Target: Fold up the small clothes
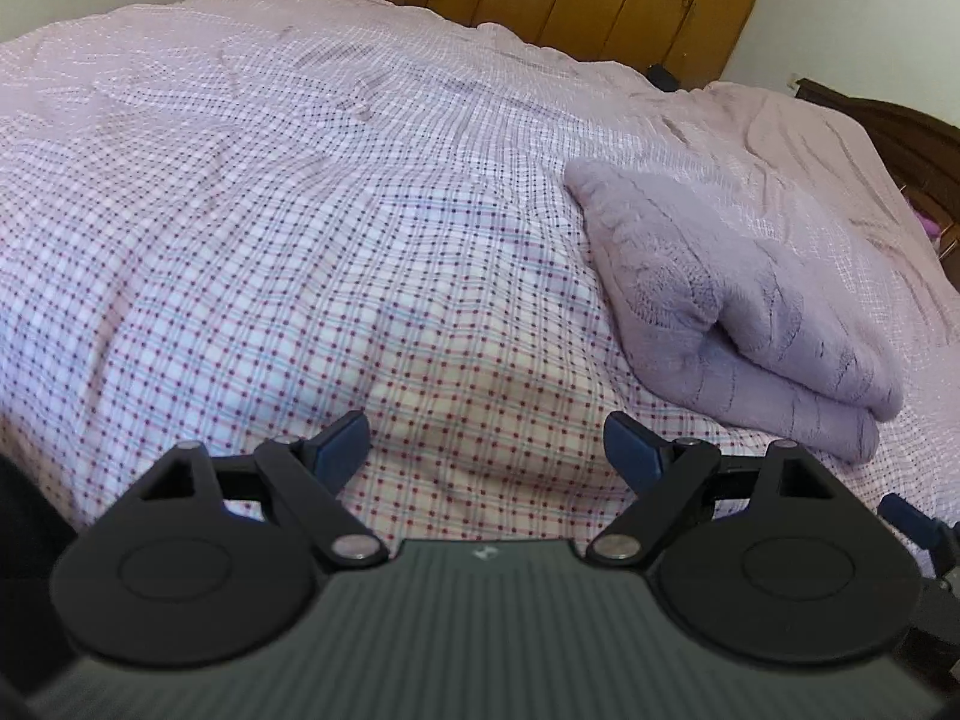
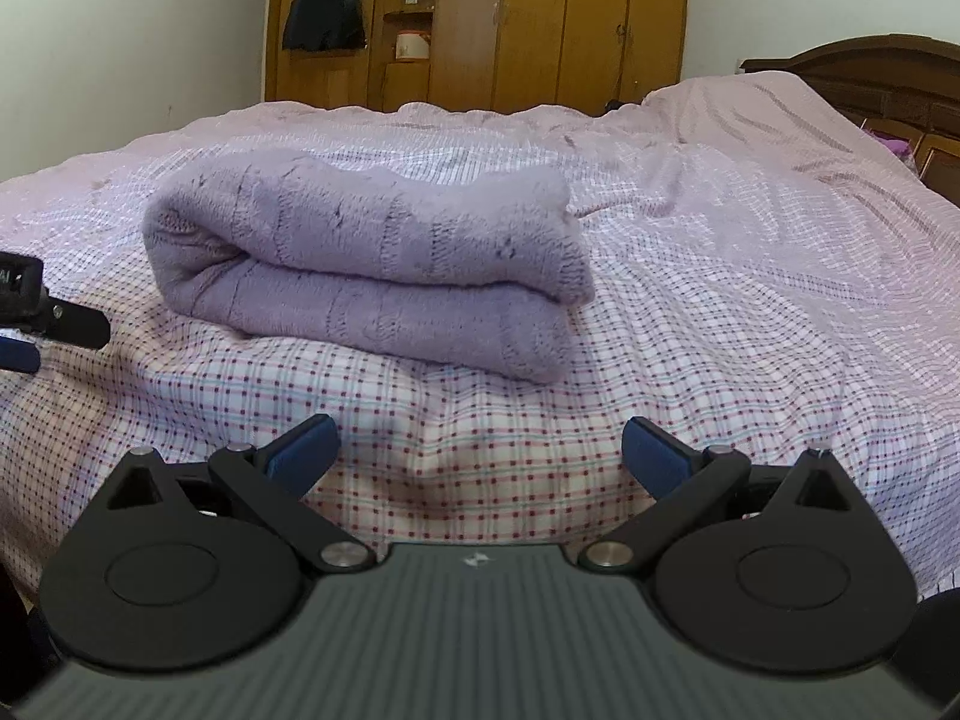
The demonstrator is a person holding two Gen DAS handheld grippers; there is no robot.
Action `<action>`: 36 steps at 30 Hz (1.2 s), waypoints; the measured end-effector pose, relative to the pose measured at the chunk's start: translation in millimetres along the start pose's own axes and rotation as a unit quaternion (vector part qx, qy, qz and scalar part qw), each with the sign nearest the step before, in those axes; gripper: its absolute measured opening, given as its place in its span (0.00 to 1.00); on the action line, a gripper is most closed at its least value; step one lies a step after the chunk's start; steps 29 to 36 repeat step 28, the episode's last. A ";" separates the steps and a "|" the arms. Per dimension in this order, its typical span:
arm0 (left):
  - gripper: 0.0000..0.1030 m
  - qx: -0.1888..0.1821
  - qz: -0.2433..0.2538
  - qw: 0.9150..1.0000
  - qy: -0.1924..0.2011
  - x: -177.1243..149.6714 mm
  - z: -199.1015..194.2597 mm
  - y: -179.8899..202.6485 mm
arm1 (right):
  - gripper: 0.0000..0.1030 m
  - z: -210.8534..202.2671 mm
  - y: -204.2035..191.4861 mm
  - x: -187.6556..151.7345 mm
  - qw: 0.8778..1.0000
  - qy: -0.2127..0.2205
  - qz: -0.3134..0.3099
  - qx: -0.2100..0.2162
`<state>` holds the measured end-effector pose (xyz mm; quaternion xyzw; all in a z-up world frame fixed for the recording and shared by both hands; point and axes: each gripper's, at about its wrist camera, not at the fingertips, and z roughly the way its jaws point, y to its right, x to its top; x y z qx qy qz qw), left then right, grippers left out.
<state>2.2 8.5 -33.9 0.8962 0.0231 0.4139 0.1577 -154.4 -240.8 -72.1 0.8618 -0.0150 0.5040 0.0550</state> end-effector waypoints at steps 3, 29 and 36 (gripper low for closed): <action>0.84 0.004 0.026 1.000 0.008 -2.2 -2.0 8.1 | 1.00 0.8 -3.1 -1.7 1.000 -0.002 -0.006 0.002; 0.84 0.011 0.083 0.996 0.010 -13.3 -0.3 33.0 | 1.00 9.1 -1.9 -0.7 1.000 -0.015 -0.007 0.005; 0.84 0.011 0.083 0.996 0.010 -13.3 -0.3 33.0 | 1.00 9.1 -1.9 -0.7 1.000 -0.015 -0.007 0.005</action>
